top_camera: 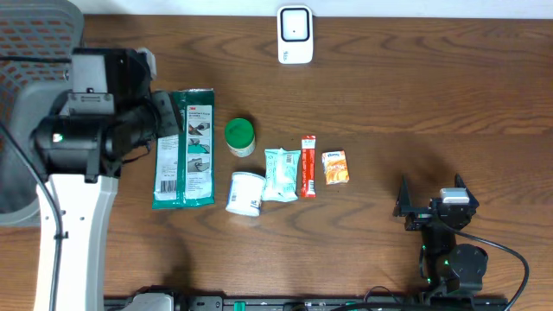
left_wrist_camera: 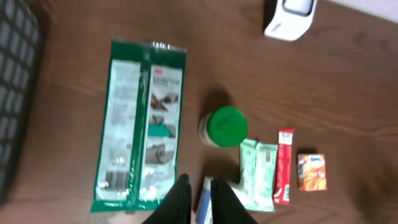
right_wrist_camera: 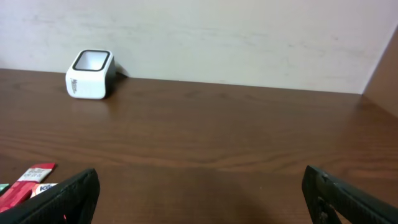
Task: Scan the item barcode
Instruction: 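Lay the gloves packet flat left of the bottle and release it, then reach the right gripper toward the orange Kleenex tissue pack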
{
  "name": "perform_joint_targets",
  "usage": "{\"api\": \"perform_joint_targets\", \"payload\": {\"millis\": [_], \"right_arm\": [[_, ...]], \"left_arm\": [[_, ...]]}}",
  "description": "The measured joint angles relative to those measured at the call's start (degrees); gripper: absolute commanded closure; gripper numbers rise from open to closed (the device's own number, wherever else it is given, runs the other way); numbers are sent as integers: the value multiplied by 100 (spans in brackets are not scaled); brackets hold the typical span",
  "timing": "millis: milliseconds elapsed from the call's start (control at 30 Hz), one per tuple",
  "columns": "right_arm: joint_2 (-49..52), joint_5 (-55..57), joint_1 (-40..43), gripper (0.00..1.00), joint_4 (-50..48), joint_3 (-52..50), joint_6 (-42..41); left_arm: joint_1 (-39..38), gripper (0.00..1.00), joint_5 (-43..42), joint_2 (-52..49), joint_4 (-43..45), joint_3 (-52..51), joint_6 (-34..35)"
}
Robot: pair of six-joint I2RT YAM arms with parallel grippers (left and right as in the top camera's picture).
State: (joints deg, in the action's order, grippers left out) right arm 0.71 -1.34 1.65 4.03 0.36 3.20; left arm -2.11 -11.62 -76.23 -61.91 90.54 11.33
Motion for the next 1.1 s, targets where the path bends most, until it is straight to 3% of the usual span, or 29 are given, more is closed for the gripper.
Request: {"api": "perform_joint_targets", "payload": {"millis": [200, 367, 1100], "right_arm": [[0, 0, 0, 1, 0, 0, 0], [0, 0, 0, 1, 0, 0, 0], [0, -2, 0, 1, 2, 0, -2]], "left_arm": [[0, 36, 2, 2, -7, 26, 177], [0, 16, -2, 2, -98, 24, 254], [0, 15, -2, 2, -107, 24, 284]]}}
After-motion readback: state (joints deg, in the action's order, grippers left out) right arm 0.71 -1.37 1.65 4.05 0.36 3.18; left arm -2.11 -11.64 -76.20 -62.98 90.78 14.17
